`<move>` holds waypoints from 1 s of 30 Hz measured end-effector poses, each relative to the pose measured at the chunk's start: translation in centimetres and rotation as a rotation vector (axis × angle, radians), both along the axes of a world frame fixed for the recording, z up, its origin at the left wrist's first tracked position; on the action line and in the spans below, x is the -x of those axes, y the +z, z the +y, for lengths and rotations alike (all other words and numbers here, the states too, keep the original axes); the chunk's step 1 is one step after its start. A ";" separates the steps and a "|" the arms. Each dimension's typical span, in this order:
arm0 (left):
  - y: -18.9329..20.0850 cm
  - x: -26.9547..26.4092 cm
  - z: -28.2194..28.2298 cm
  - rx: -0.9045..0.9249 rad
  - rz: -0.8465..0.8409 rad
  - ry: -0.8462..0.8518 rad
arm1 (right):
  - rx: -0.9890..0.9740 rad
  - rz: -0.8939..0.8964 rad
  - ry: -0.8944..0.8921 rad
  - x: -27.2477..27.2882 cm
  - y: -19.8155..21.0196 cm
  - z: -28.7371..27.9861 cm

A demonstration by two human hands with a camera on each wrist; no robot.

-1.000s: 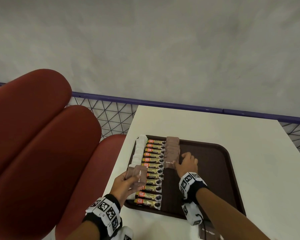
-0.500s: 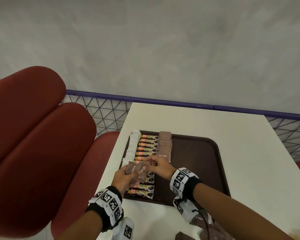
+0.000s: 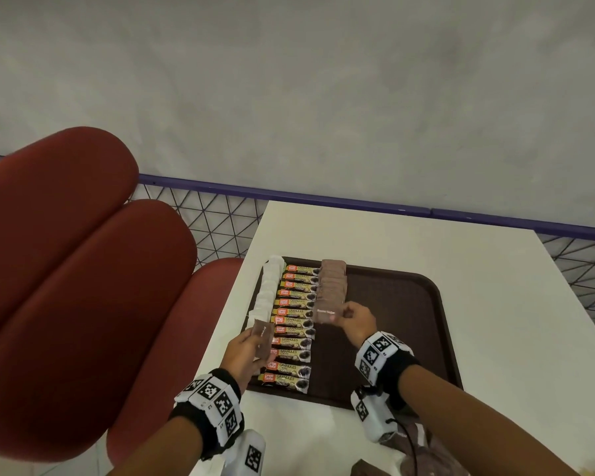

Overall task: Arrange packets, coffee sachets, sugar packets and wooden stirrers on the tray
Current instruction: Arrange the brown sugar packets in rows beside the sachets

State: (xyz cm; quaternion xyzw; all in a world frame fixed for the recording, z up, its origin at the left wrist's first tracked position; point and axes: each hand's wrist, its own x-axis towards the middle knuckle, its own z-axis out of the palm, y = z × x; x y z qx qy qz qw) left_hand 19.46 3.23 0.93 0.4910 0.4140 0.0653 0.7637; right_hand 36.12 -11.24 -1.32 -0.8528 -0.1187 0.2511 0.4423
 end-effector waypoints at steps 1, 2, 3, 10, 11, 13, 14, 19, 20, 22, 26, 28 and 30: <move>0.0 0.1 0.1 0.000 -0.004 0.007 | 0.020 0.009 -0.022 -0.2 -0.2 -0.1; -0.1 0.2 0.2 -0.002 -0.006 0.009 | 0.047 0.004 -0.035 -0.4 -0.4 -0.1; -0.2 0.2 0.3 -0.007 -0.007 0.004 | 0.080 0.001 -0.041 -0.5 -0.7 -0.1; -0.4 0.3 1.1 -0.054 0.013 0.010 | 0.176 -0.023 -0.069 -1.1 -2.1 0.8; -0.5 0.3 1.2 -0.057 0.013 0.020 | 0.203 -0.042 -0.060 -1.3 -2.2 1.0; -0.5 0.3 1.4 -0.069 0.020 0.023 | 0.271 -0.070 -0.029 -1.5 -2.3 1.3; -0.5 0.3 1.5 -0.072 0.023 0.021 | 0.306 -0.075 -0.010 -1.5 -2.3 1.4; -0.5 0.0 1.7 -0.074 0.036 0.015 | 0.431 -0.186 0.029 -1.5 -2.5 1.5; -0.5 0.0 1.8 -0.082 0.037 0.008 | 0.436 -0.204 0.026 -1.5 -2.5 1.5; -0.5 -0.1 1.7 -0.101 0.035 -0.007 | 0.430 -0.216 0.013 -1.4 -2.4 1.3; -0.1 -0.1 1.4 -0.127 0.021 -0.044 | 0.394 -0.195 -0.016 -1.2 -2.4 0.8; 0.1 0.0 1.4 -0.136 0.022 -0.066 | 0.369 -0.200 -0.028 -1.0 -2.3 0.5; 0.1 0.1 1.4 -0.150 0.034 -0.075 | 0.335 -0.225 -0.029 -0.8 -2.0 0.4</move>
